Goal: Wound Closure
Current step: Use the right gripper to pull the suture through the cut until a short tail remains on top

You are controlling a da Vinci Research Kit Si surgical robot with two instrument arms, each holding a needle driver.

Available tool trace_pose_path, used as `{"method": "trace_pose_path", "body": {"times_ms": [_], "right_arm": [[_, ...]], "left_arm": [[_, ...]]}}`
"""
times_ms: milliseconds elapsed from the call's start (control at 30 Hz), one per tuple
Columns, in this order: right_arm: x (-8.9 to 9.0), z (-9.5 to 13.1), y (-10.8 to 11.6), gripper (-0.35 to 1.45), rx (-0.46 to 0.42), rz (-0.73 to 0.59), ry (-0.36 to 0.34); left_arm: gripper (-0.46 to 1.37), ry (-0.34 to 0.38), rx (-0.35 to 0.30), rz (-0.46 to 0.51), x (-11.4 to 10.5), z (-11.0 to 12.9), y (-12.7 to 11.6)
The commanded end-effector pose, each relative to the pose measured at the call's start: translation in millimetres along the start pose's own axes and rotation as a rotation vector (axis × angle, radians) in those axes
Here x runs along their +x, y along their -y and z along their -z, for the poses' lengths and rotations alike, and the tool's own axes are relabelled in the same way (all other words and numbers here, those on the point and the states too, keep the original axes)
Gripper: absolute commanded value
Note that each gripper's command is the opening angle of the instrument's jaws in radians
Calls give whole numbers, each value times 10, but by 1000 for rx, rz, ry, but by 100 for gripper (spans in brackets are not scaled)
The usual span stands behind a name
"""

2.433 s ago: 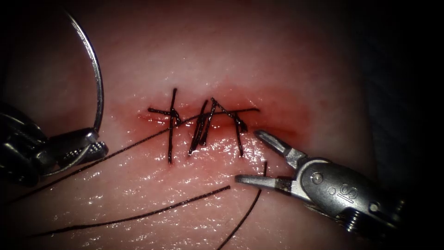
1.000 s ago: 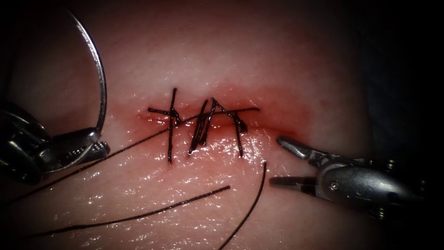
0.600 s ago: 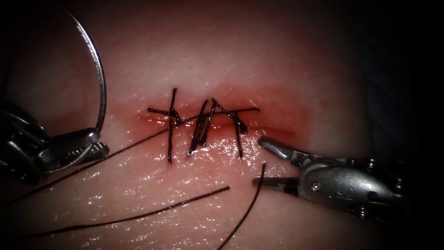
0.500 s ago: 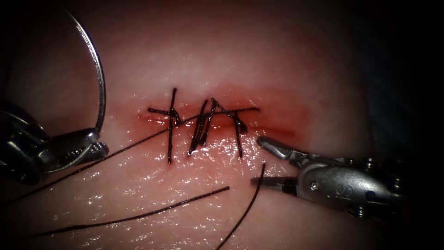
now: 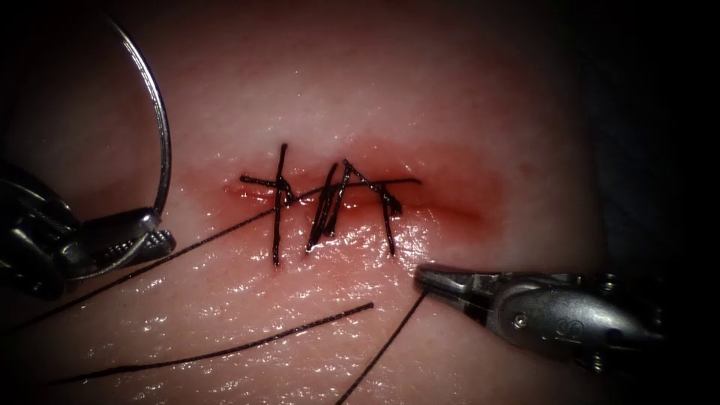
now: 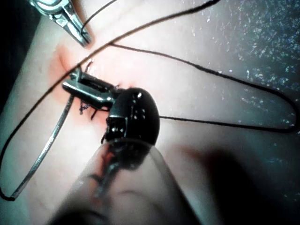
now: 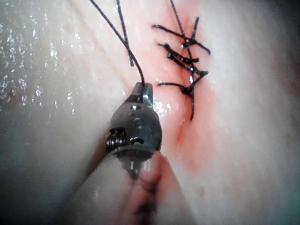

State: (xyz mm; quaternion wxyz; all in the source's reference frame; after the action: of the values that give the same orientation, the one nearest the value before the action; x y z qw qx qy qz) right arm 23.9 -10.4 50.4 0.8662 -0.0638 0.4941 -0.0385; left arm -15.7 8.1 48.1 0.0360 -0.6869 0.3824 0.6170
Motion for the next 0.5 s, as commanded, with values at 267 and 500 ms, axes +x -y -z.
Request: {"method": "trace_pose_path", "body": {"times_ms": [267, 500], "right_arm": [[39, 2, 28, -35, 71, 23, -16], [77, -2, 53, -35, 104, 36, -37]], "left_arm": [[-35, 0, -3, 0, -1, 0, -1], [-35, 1, -2, 5, -1, -1, -3]]}}
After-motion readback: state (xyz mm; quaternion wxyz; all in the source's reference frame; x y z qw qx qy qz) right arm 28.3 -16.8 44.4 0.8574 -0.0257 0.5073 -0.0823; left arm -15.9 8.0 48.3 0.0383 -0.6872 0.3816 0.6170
